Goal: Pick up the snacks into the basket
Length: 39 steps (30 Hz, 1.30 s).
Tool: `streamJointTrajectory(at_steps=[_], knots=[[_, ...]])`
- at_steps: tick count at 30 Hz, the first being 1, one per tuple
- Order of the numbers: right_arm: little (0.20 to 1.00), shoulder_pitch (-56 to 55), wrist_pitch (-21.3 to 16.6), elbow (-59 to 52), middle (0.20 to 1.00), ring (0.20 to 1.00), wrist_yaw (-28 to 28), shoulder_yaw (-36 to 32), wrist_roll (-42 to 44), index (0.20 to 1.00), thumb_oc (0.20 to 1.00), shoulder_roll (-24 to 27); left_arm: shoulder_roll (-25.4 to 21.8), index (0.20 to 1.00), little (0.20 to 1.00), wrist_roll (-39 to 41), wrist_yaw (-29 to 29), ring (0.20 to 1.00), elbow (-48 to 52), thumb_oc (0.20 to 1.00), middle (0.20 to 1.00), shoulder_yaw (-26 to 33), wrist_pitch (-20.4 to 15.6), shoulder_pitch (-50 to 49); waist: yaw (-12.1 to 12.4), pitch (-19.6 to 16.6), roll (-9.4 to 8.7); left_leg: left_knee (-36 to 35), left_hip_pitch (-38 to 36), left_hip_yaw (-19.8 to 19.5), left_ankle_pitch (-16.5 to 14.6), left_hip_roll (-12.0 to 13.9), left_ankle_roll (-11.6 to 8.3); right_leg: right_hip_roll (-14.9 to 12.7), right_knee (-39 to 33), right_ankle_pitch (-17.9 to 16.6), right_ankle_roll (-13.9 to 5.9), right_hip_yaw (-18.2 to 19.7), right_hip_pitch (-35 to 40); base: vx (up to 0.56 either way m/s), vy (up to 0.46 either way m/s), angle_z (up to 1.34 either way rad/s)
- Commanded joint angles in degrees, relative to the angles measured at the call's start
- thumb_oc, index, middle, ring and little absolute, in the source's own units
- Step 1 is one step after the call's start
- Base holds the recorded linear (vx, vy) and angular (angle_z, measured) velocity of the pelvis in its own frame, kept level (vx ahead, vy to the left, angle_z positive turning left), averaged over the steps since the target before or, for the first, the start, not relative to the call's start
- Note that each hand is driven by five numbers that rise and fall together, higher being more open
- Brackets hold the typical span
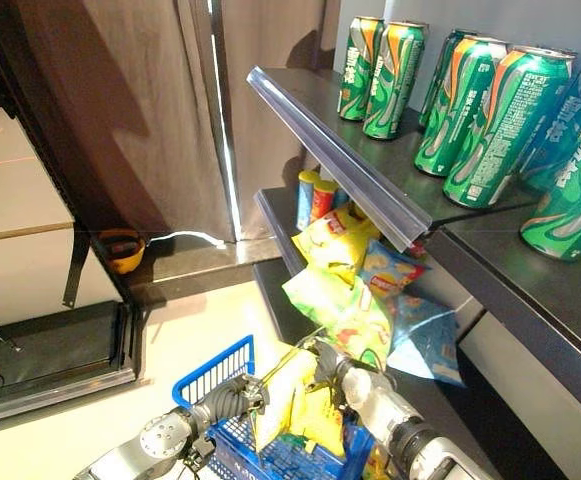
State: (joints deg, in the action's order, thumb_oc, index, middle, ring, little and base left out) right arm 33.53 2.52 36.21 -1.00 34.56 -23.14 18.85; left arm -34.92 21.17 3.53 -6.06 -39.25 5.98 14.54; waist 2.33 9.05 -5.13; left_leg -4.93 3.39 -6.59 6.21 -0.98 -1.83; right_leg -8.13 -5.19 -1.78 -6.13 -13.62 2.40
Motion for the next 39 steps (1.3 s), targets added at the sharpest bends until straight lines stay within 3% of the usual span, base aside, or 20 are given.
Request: streamJointTrajectory(at_steps=[1, 11, 12, 13, 14, 15, 17, 21, 28, 39], knots=[[1.0, 7.7, -4.9, -6.3, 1.0, 1.0, 1.1, 1.7, -2.3, 1.0, 1.0, -1.8, 11.6, 0.2, 0.2, 7.8, 3.1, 0.2, 14.1, 0.2, 0.2, 3.5, -13.4, 10.3, -0.8, -3.8, -1.21, 4.8, -3.3, 2.3, -10.0, -0.2, 0.8, -1.1, 5.9, -0.2, -2.91, 2.6, -3.9, 0.0, 0.0, 0.0], [1.0, 5.1, -5.8, -9.1, 1.0, 1.0, 0.2, 0.3, 0.3, 1.0, 1.0, -0.4, 11.1, 0.2, 0.2, 6.9, 3.2, 0.2, 13.7, 0.2, 0.2, 4.1, -13.5, 9.3, -1.1, -4.2, -1.5, 4.5, -3.9, 2.7, -10.0, 0.1, 0.83, -0.9, 5.7, -0.2, -2.97, 3.1, -3.8, 0.0, 0.0, -0.01], [1.0, 5.5, -6.2, -10.3, 1.0, 1.0, -1.2, 2.8, -5.1, 1.0, 1.0, 1.0, 11.0, 0.2, 0.2, 6.6, 3.3, 0.2, 13.6, 0.2, 0.2, 4.1, -13.6, 9.3, -1.1, -4.2, -1.57, 4.4, -4.0, 2.9, -10.1, 0.1, 0.78, -0.8, 5.8, -0.1, -2.99, 3.3, -3.9, 0.0, 0.0, 0.0], [1.0, 5.5, -6.2, -10.3, 1.0, 1.0, -1.2, 2.8, -5.2, 1.0, 1.0, 1.0, 11.1, 0.2, 0.2, 6.6, 3.3, 0.2, 13.6, 0.2, 0.2, 4.1, -13.6, 9.3, -1.2, -4.2, -1.52, 4.4, -4.0, 2.9, -10.1, 0.1, 0.78, -0.8, 5.8, -0.1, -2.99, 3.3, -3.8, -0.03, 0.001, -0.01], [1.0, 7.1, -8.0, -12.8, 1.0, 1.0, -3.6, 7.6, -17.7, 1.0, 1.0, 3.9, 10.9, 0.2, 0.2, 5.8, 4.1, 0.2, 14.0, 0.2, 0.2, 4.2, -13.5, 9.5, -1.1, -4.2, -1.78, 4.6, -3.6, 2.9, -9.7, -0.1, 0.71, -1.0, 5.8, -0.5, -2.98, 3.3, -4.3, 0.0, 0.0, 0.0], [1.0, 7.0, -8.0, -12.8, 1.0, 1.0, -3.6, 7.6, -17.8, 1.0, 1.0, 3.9, 11.0, 0.2, 0.2, 5.8, 4.2, 0.2, 14.0, 0.2, 0.2, 4.3, -13.5, 9.4, -1.2, -4.2, -1.7, 4.6, -3.6, 2.9, -9.8, -0.1, 0.71, -1.0, 5.8, -0.5, -2.98, 3.3, -4.3, -0.03, -0.002, -0.02], [1.0, 8.2, -10.5, -13.8, 1.0, 1.0, -5.8, 12.9, -26.2, 1.0, 1.0, 5.4, 11.0, 0.2, 0.2, 5.9, 4.9, 0.2, 14.4, 0.2, 0.2, 4.2, -13.8, 9.8, -1.1, -4.1, -1.69, 4.5, -3.6, 2.8, -9.8, 0.0, 0.57, -0.9, 5.9, -0.5, -2.99, 3.3, -4.3, 0.0, 0.0, 0.0], [1.0, 7.2, -11.8, -13.7, 1.0, 1.0, -8.6, 15.9, -26.4, 1.0, 1.0, 3.3, 10.9, 0.2, 0.2, 6.3, 5.3, 0.2, 15.0, 0.2, 0.2, 4.1, -13.8, 9.9, -1.0, -3.8, -1.9, 4.4, -3.5, 2.5, -9.8, 0.0, 0.53, -1.0, 6.1, -0.5, -2.99, 3.0, -4.6, 0.0, 0.0, 0.0], [1.0, 7.3, -11.6, -14.4, 1.0, 1.0, -8.8, 16.7, -23.3, 1.0, 1.0, 0.8, 9.8, 0.2, 0.2, 7.5, 4.2, 0.2, 18.1, 0.2, 0.2, 6.4, -14.4, 10.8, 0.1, -3.5, -2.49, 4.3, -3.3, 0.9, -10.0, 0.1, 0.54, -1.1, 7.3, 0.6, -2.93, 1.9, -4.4, 0.0, -0.007, 0.01], [1.0, 8.2, -11.1, -14.1, 1.0, 1.0, -7.3, 15.6, -19.5, 1.0, 1.0, -0.7, 8.1, 0.2, 0.2, 10.1, 5.1, 0.2, 20.7, 0.2, 0.2, 6.9, -14.1, 12.1, 4.4, -4.2, -5.25, 4.8, -2.0, -5.7, -9.5, -1.6, 0.41, -2.7, 8.9, 1.9, -2.78, -5.4, -2.2, 0.0, -0.009, 0.28]])
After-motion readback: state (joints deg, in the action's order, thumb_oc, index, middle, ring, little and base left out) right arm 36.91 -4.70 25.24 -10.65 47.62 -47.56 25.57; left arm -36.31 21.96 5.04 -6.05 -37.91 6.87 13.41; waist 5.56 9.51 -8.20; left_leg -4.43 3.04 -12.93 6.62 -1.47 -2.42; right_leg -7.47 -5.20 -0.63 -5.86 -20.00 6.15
